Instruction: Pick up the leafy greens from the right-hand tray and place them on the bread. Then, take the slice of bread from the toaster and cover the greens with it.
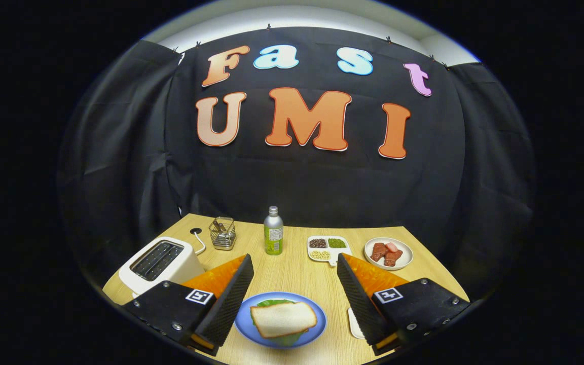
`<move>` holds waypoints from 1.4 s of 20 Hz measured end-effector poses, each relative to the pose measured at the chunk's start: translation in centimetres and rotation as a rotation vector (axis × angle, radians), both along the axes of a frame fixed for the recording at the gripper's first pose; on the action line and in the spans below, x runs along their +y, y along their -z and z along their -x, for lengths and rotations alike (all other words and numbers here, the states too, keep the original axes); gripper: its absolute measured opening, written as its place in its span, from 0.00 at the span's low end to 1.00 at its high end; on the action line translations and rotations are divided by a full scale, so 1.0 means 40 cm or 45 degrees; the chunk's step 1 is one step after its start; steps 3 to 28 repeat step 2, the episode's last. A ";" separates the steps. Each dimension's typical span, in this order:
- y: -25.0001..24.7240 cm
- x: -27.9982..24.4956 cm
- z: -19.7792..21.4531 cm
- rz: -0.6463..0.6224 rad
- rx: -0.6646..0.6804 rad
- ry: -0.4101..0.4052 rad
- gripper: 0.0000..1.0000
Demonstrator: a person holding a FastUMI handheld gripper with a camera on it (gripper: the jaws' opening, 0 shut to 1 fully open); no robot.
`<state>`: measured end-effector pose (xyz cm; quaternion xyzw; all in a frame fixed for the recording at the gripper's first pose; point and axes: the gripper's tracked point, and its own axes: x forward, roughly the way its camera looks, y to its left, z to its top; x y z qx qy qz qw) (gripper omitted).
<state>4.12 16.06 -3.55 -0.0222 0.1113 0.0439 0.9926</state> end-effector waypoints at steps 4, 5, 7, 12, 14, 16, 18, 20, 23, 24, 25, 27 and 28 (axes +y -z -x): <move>-0.032 -0.009 -0.003 -0.026 -0.034 0.022 0.99; -0.032 -0.009 -0.003 -0.026 -0.034 0.022 0.99; -0.032 -0.009 -0.003 -0.026 -0.034 0.022 0.99; -0.032 -0.009 -0.003 -0.026 -0.034 0.022 0.99; -0.032 -0.009 -0.003 -0.026 -0.034 0.022 0.99; -0.032 -0.009 -0.003 -0.026 -0.034 0.022 0.99; -0.032 -0.009 -0.003 -0.026 -0.034 0.022 0.99; -0.032 -0.009 -0.003 -0.026 -0.034 0.022 0.99; -0.032 -0.009 -0.003 -0.026 -0.034 0.022 0.99; -0.032 -0.009 -0.003 -0.026 -0.034 0.022 0.99; -0.032 -0.009 -0.003 -0.026 -0.034 0.022 0.99; -0.032 -0.009 -0.003 -0.026 -0.034 0.022 0.99; -0.032 -0.009 -0.003 -0.026 -0.034 0.022 0.99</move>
